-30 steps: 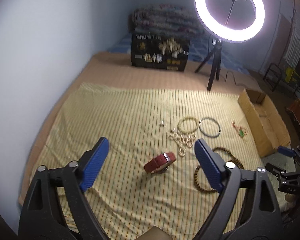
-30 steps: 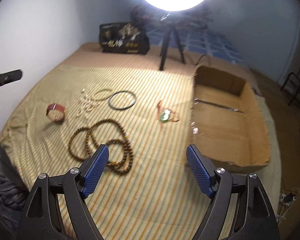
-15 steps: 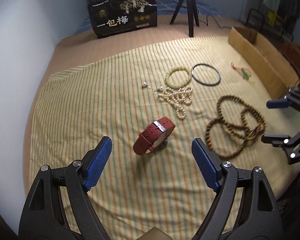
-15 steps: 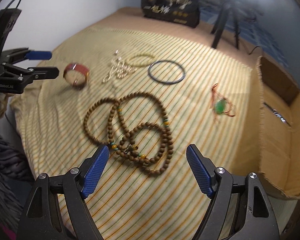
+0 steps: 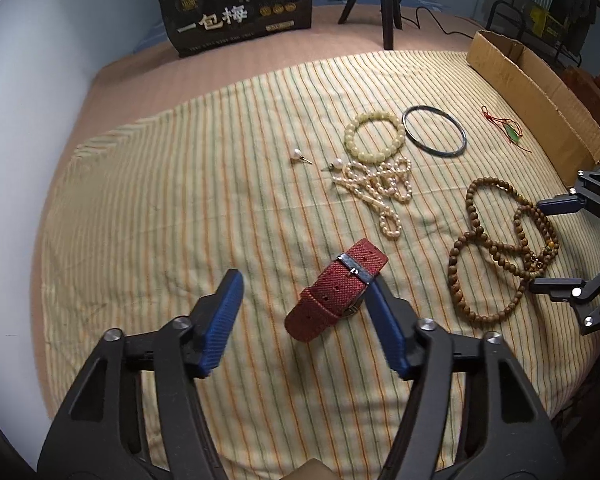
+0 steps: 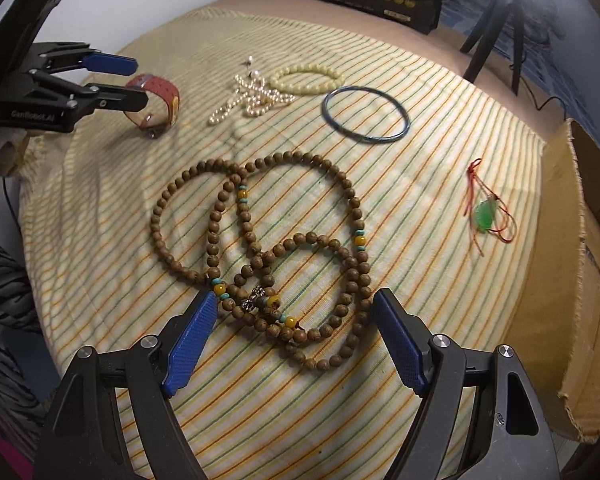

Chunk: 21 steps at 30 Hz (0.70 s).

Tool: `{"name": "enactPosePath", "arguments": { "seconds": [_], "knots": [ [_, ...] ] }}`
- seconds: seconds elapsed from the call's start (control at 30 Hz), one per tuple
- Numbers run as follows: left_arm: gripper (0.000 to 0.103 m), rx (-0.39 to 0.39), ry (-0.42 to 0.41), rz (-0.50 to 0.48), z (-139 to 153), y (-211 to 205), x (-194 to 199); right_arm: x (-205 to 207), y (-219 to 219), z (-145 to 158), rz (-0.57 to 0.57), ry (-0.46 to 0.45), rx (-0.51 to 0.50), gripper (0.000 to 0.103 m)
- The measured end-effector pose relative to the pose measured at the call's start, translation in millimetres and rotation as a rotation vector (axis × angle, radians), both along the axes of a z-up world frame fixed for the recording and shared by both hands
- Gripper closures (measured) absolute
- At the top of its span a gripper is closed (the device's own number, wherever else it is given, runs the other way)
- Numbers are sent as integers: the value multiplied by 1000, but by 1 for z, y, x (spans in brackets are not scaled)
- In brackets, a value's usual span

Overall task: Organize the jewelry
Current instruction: 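Grasp the red strap watch with the left tool while the right tool grasps the brown prayer beads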

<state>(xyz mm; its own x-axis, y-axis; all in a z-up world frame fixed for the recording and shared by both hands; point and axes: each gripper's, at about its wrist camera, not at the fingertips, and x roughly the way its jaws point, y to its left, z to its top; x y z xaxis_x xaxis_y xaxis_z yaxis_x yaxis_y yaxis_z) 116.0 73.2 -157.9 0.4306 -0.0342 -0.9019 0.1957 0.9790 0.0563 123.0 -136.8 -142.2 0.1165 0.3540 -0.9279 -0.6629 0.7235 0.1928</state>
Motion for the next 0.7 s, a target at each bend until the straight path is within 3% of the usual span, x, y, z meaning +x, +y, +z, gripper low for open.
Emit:
{"name": "enactPosePath", "arguments": {
  "seconds": [0.07,0.17,0.27,0.3,0.43,0.5,0.7],
  "knots": [
    [45,-12,7,-7,-2,0,2,2,3,-2,8,-4,-3,23],
    [60,-35,26,-7,-5,1,5,7,8,-7,19,-12,-5,23],
    [64,-57,41,-5,-8,2,6,11,13,-10,23,-26,-13,23],
    [71,-64,48,-6,-9,1,7,12,15,-10,25,-34,-17,23],
    [73,-76,52,-9,-9,-1,8,17,21,-11,37,-52,-28,23],
    [79,-92,56,-5,-8,0,9,19,22,-12,38,-55,-26,23],
    [81,-118,64,1,-9,2,10,32,30,-17,20,-52,0,18]
  ]
}}
